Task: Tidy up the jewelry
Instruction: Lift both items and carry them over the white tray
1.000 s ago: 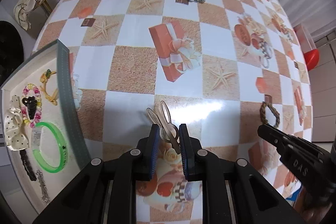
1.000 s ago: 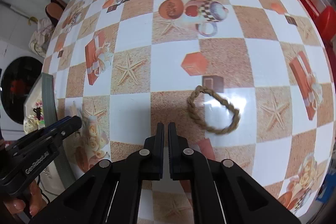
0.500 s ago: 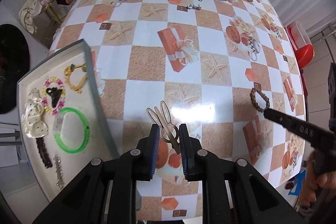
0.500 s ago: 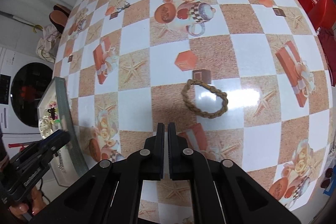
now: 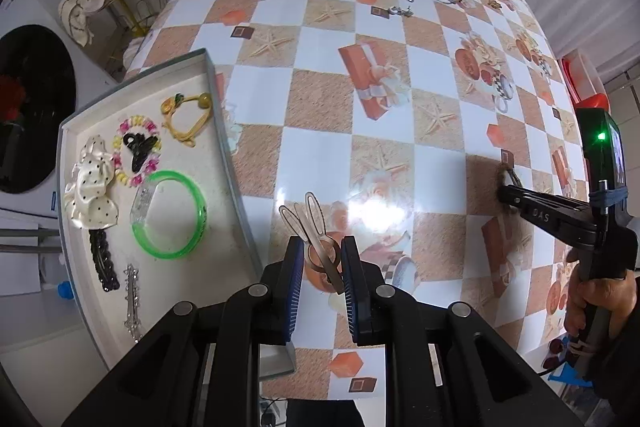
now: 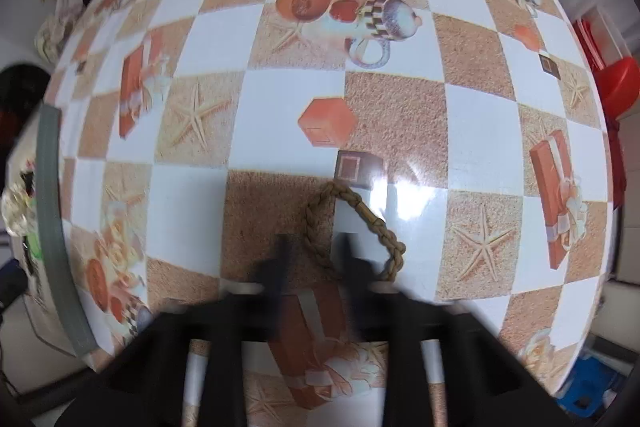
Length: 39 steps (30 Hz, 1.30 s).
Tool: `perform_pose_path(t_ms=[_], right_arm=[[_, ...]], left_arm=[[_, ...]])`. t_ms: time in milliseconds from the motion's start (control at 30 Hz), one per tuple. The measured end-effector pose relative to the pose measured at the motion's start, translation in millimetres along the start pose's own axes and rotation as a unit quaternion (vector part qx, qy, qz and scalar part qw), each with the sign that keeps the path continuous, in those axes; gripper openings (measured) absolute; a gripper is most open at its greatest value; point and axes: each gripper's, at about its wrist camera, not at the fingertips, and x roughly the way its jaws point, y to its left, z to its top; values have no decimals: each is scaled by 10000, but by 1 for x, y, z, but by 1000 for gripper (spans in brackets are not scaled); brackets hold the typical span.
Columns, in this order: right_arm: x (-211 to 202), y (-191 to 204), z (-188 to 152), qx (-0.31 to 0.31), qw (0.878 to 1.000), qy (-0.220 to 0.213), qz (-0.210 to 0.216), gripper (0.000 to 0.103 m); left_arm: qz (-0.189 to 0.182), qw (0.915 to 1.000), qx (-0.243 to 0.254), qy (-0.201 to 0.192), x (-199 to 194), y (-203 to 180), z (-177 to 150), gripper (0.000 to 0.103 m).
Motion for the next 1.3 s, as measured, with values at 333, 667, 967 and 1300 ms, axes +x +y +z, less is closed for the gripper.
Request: perform_pose_path(t_ms=[333, 667, 967, 1300], right_arm=[[-42, -16, -2, 484, 9939, -108, 989, 6], [-81, 30, -3, 127, 9896, -221, 1413, 6], [-96, 92, -1, -555, 9839, -171, 1690, 6], [-104, 147, -2, -1173, 9760, -50, 1833, 6]], left_arm=[[42, 9998, -160, -71, -12, 15, -8, 24], [107, 9987, -473, -159, -25, 40, -19, 24], [164, 9958, -876, -209, -34, 69, -32, 24], [215, 9909, -1306, -260, -40, 102, -47, 24]])
